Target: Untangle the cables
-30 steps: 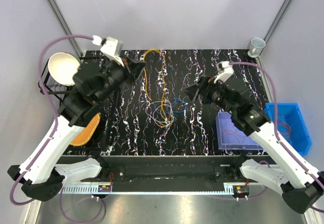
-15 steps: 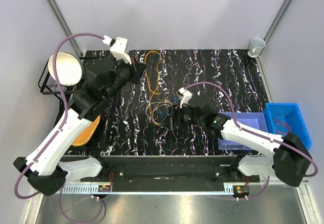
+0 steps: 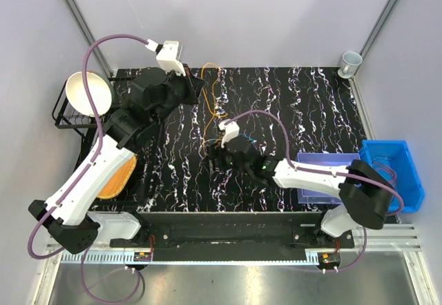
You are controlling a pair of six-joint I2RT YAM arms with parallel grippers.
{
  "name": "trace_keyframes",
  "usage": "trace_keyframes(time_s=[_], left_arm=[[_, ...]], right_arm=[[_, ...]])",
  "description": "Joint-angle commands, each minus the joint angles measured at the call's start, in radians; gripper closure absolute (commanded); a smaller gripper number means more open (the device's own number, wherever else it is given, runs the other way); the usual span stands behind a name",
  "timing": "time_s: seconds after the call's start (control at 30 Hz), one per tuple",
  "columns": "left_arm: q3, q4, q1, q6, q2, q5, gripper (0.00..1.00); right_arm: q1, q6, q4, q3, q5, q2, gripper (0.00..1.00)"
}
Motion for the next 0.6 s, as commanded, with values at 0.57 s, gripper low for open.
trace_keyframes(time_s=[0.57], left_arm=[[0.059, 0.013, 0.005, -0.025, 0.024, -0.021, 1.0]], right_arm=[[0.034, -0.01, 0.084, 0.208, 0.206, 0.262, 0.37]])
